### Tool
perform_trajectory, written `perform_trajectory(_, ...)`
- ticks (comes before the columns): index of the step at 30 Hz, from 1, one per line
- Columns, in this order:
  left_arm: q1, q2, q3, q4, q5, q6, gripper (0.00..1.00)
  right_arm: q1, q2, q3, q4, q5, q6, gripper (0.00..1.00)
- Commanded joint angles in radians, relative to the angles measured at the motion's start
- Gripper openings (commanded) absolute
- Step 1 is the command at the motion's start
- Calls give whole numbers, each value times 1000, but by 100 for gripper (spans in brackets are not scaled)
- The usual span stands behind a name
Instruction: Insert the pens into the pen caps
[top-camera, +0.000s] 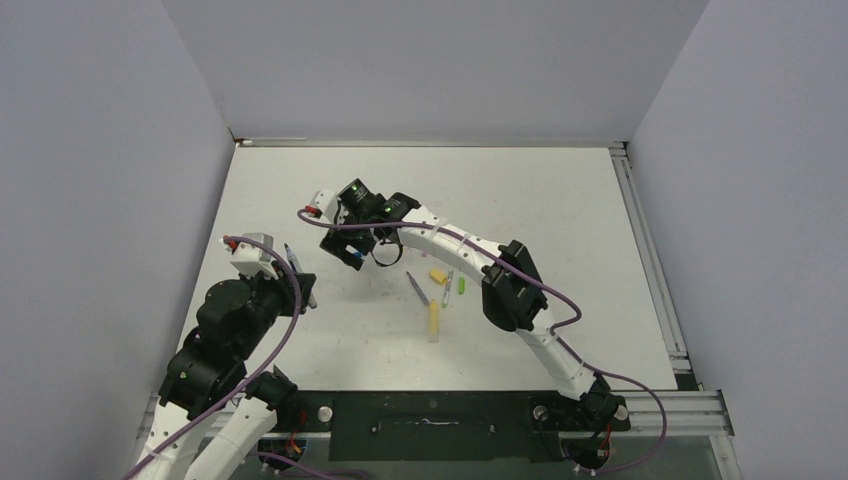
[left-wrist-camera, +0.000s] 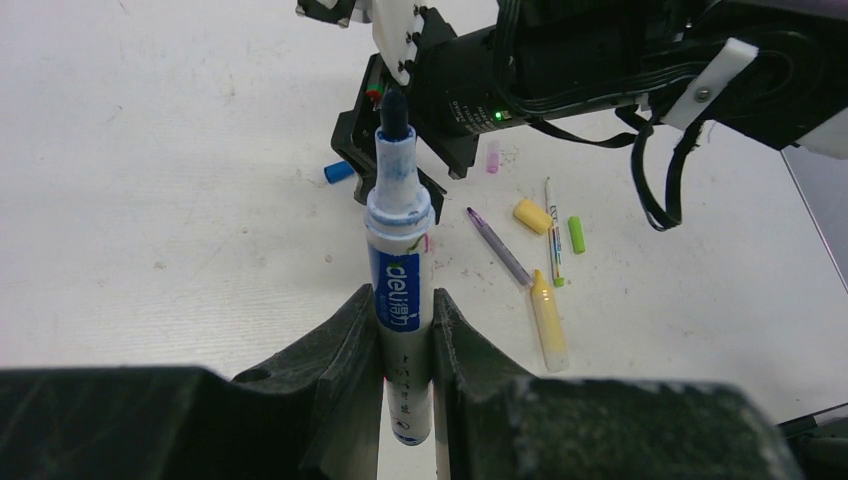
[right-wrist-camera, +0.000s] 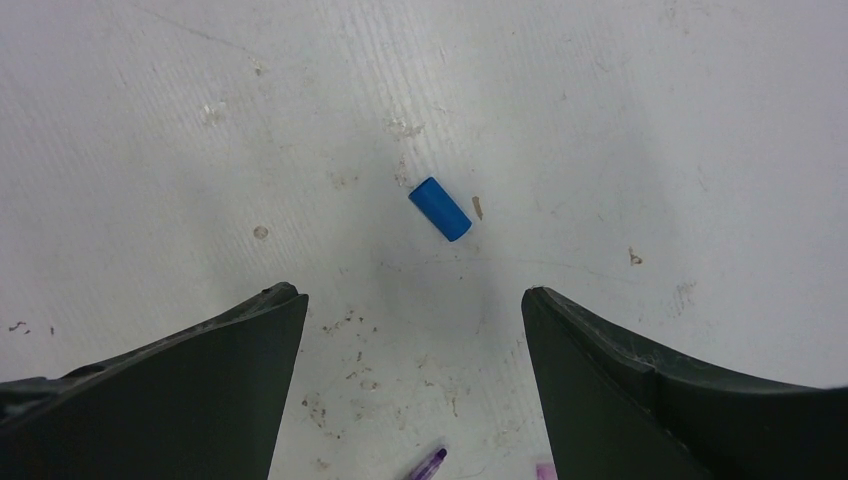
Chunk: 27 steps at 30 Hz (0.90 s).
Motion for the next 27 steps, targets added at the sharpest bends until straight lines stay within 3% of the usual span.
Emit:
perform_trajectory(1,10,2,-1,58,-8,3,0,-14,28,48,30,-31,-47,79)
perform_trajectory(27,17,8,-4,64,16,6,0,-18,190,113,166,-68,-49,59)
